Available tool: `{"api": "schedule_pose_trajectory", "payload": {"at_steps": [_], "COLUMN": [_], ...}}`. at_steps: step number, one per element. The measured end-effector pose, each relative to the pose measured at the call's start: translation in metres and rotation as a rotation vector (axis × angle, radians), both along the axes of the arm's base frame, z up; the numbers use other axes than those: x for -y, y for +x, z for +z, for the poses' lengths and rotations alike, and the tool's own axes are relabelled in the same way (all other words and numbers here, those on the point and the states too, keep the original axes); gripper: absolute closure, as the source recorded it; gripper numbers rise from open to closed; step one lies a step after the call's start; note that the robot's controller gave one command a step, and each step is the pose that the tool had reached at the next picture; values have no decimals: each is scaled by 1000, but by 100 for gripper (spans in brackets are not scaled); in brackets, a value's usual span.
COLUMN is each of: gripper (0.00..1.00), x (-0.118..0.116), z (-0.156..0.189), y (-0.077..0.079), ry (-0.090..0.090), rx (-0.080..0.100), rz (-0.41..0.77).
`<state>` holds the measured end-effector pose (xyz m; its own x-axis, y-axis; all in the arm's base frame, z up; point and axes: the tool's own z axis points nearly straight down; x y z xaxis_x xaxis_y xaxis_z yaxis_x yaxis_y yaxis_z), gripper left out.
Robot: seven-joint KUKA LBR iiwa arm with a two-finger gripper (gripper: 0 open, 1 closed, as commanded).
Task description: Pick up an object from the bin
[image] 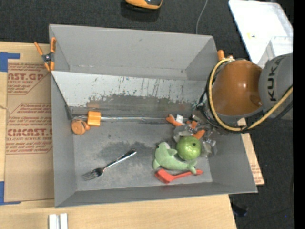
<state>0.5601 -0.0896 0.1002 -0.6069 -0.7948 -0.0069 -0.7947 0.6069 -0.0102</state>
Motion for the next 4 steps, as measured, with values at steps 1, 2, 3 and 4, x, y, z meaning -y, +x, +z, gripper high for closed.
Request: {"api": "schedule_pose_trajectory", "payload": {"at_steps": [1,2,3,4], "gripper": [100,100,100,100], "x": [0,0,0,0], "z": [0,0,0,0], "y": [0,0,0,0], "ry": [0,0,0,0], "rx": [0,0,0,0], "rz": [0,0,0,0]}}
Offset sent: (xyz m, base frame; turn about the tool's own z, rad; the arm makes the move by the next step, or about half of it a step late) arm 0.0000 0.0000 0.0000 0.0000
